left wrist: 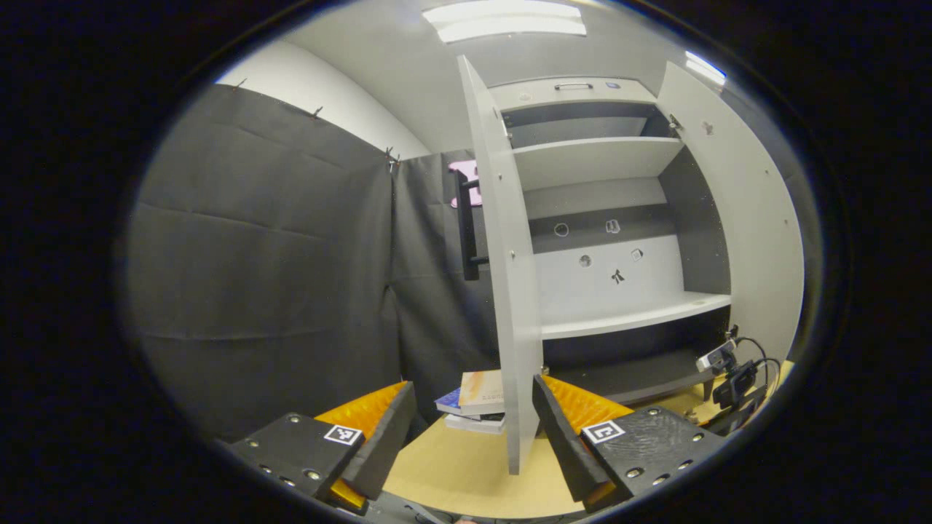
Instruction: Grab one shoe with the right hand and put it into the shoe cabinet, grab the other shoe with the left hand and put it into the shoe cabinet; then close the right door with the right hand and the left door with the left hand.
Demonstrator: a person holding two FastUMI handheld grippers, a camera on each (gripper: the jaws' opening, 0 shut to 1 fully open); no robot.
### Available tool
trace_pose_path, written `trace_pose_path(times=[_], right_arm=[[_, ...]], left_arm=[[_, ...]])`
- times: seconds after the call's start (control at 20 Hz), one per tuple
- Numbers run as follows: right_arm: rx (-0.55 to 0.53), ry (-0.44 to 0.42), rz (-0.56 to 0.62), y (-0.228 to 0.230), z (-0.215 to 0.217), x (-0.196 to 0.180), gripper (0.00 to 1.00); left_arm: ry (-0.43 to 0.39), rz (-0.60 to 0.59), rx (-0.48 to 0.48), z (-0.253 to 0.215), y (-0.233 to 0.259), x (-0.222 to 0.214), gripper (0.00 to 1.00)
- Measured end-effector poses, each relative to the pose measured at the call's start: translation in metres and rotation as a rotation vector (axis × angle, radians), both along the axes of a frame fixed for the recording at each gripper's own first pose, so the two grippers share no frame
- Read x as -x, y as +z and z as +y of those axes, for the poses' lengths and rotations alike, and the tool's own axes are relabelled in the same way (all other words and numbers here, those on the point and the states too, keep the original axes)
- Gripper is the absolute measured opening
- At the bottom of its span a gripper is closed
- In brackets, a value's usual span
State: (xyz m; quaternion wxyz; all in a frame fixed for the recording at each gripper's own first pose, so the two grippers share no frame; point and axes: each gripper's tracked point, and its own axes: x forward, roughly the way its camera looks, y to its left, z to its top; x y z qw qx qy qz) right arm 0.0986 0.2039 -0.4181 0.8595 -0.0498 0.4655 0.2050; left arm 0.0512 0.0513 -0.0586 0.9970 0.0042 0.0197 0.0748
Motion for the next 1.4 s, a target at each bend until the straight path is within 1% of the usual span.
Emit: trace_pose_path(times=[0.05,0.1,0.2,0.25,0.3,0.35,0.4,0.45,0.5,0.75,0.8,0.85,1.0,1.2,1.4], right_arm=[[0.018,0.004,0.012,-0.005,0.000,0.000,0.71],[0.044,-0.001,0.009,-0.009,-0.003,-0.001,0.68],[0.072,-0.003,0.013,-0.012,-0.007,-0.002,0.47],[0.076,0.005,0.012,-0.010,-0.007,-0.004,0.38],[0.096,-0.014,-0.003,-0.001,-0.017,-0.007,0.31],[0.097,-0.031,0.008,-0.011,-0.017,-0.008,0.12],[0.085,-0.041,0.015,-0.009,-0.018,-0.007,0.03],[0.076,-0.045,0.012,-0.006,-0.021,-0.005,0.00],[0.064,-0.050,-0.002,0.000,-0.024,-0.007,0.03],[-0.033,-0.090,-0.033,0.041,-0.035,-0.013,0.03],[-0.047,-0.099,-0.041,0.051,-0.038,-0.015,0.03],[-0.062,-0.106,-0.052,0.060,-0.040,-0.017,0.03],[-0.118,-0.121,-0.096,0.097,-0.044,-0.021,0.03],[-0.163,-0.104,-0.184,0.149,-0.049,-0.030,0.03],[-0.206,-0.066,-0.282,0.203,-0.042,-0.041,0.03]], left_arm=[[0.004,-0.001,0.002,0.000,0.000,0.002,1.00],[0.005,0.001,0.003,-0.001,0.000,0.002,1.00],[0.001,0.004,0.001,-0.004,0.001,0.002,1.00],[0.001,0.004,0.001,-0.005,0.001,0.003,1.00],[-0.001,0.001,0.000,-0.007,0.003,0.003,1.00],[-0.003,-0.002,-0.002,-0.009,0.005,0.005,1.00],[-0.004,-0.004,-0.004,-0.012,0.007,0.006,1.00],[-0.006,-0.007,-0.007,-0.014,0.009,0.007,1.00],[-0.011,-0.010,-0.008,-0.017,0.010,0.007,1.00],[-0.042,-0.014,-0.013,-0.035,0.014,0.003,1.00],[-0.050,-0.015,-0.013,-0.039,0.015,0.001,0.93],[-0.061,-0.017,-0.014,-0.044,0.016,0.000,1.00],[-0.090,-0.026,-0.015,-0.057,0.019,-0.006,1.00],[-0.117,-0.026,-0.006,-0.069,0.018,-0.010,1.00],[-0.132,-0.035,-0.005,-0.077,0.021,-0.014,1.00]])
